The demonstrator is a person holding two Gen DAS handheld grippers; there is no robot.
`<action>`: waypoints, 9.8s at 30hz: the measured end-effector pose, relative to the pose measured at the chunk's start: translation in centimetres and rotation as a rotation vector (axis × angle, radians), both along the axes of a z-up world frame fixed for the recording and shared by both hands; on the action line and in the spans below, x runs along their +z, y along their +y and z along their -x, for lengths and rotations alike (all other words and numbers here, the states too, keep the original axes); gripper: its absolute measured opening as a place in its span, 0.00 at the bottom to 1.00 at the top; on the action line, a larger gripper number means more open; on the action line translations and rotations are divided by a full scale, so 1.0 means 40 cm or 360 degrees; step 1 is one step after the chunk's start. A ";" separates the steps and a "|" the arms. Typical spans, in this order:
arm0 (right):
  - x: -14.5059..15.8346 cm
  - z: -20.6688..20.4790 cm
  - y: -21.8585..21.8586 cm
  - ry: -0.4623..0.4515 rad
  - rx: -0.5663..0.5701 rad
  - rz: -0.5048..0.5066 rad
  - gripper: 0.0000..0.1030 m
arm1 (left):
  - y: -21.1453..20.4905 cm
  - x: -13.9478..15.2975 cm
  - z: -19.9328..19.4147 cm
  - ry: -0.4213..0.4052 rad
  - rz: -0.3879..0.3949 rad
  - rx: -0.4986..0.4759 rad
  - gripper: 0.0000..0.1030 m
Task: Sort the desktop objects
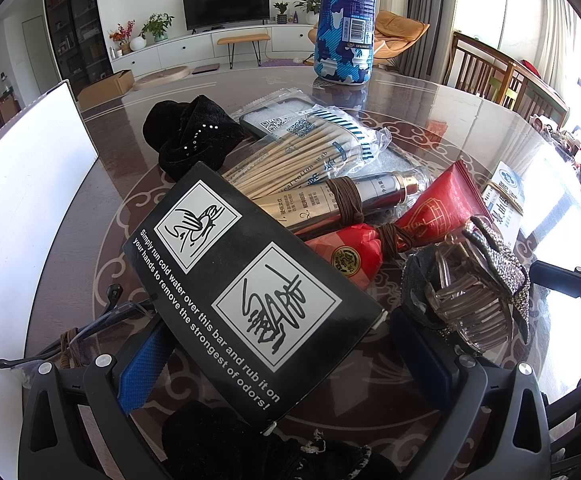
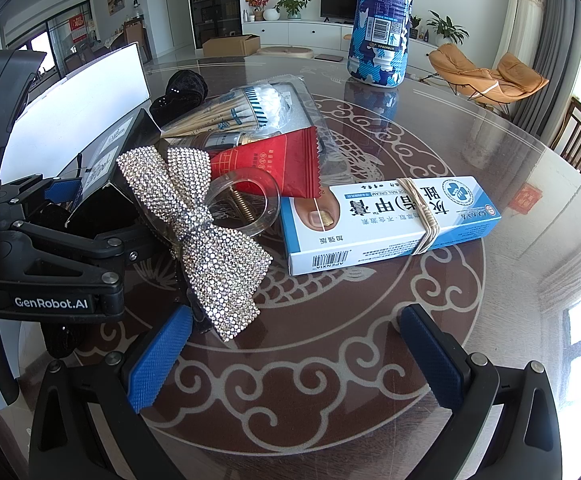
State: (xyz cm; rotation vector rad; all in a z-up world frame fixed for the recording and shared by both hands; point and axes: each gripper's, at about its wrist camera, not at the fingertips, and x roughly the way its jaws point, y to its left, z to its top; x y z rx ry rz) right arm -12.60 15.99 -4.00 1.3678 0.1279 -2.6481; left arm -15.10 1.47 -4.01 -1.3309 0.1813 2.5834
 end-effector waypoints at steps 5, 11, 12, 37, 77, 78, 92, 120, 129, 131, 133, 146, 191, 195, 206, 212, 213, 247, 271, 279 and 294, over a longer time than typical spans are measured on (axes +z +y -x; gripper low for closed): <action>0.000 0.000 0.000 0.0000 0.0000 0.0000 1.00 | 0.000 0.000 0.000 0.0000 0.0000 -0.0001 1.00; 0.000 0.000 0.000 0.0000 0.0000 0.0000 1.00 | 0.000 0.000 0.000 0.0000 0.0000 -0.0001 1.00; 0.000 0.000 0.000 0.0000 0.0000 0.0000 1.00 | 0.000 0.000 0.000 0.0000 0.0000 -0.0001 1.00; 0.000 -0.001 0.000 0.0001 0.0001 0.0000 1.00 | 0.000 0.000 0.000 0.0000 0.0000 -0.0005 1.00; -0.001 -0.003 0.001 0.0002 0.0002 0.0000 1.00 | 0.000 0.000 0.000 0.0000 0.0000 -0.0009 1.00; -0.001 -0.004 0.001 0.0002 0.0002 0.0000 1.00 | 0.000 0.000 0.000 0.0000 0.0000 -0.0009 1.00; -0.001 -0.004 0.001 0.0002 0.0003 0.0000 1.00 | 0.000 0.000 0.000 0.0000 0.0000 -0.0011 1.00; -0.001 -0.005 0.002 0.0002 0.0004 0.0000 1.00 | 0.000 0.000 0.000 0.0000 0.0000 -0.0015 1.00; -0.001 -0.006 0.002 0.0002 0.0004 0.0000 1.00 | 0.000 0.000 0.000 0.0000 0.0000 -0.0016 1.00; -0.001 -0.005 0.002 0.0002 0.0004 0.0000 1.00 | 0.000 0.000 0.000 0.0000 0.0000 -0.0016 1.00; -0.001 -0.006 0.002 0.0002 0.0004 0.0000 1.00 | 0.000 0.000 0.000 0.0000 0.0000 -0.0016 1.00; -0.001 -0.007 0.002 0.0003 0.0005 0.0000 1.00 | 0.000 0.000 0.000 0.0000 0.0000 -0.0018 1.00; 0.084 0.039 -0.110 -0.0137 0.0613 0.0066 0.24 | -0.103 0.056 -0.154 -0.0156 -0.0072 -0.0066 0.75; 0.074 -0.034 -0.079 -0.0250 0.0589 0.0197 0.23 | -0.136 0.068 -0.211 -0.0173 -0.0095 -0.0198 0.69; 0.090 -0.204 -0.029 -0.0206 0.0461 0.0194 0.95 | -0.171 0.060 -0.290 -0.0343 -0.0147 -0.0267 0.74; 0.062 -0.152 -0.065 -0.0227 0.0534 0.0097 0.95 | -0.158 0.051 -0.291 -0.0322 -0.0077 -0.0181 0.76; 0.053 -0.146 -0.077 -0.0220 0.0545 0.0087 0.95 | -0.159 0.049 -0.290 -0.0324 -0.0075 -0.0177 0.76; 0.013 -0.109 -0.134 -0.0295 0.0655 -0.0107 1.00 | -0.164 0.023 -0.268 -0.0405 0.0023 -0.0075 0.99; 0.124 -0.111 -0.021 -0.0384 0.0507 0.0046 0.49 | -0.156 0.118 -0.296 -0.0221 -0.0163 -0.0097 0.36; 0.169 -0.136 -0.013 -0.0331 0.0504 0.0091 0.49 | -0.155 0.060 -0.287 -0.0329 -0.0127 -0.0009 0.57; 0.172 -0.148 -0.024 -0.0348 0.0512 0.0102 0.49 | -0.167 0.163 -0.349 -0.0162 -0.0142 -0.0089 0.33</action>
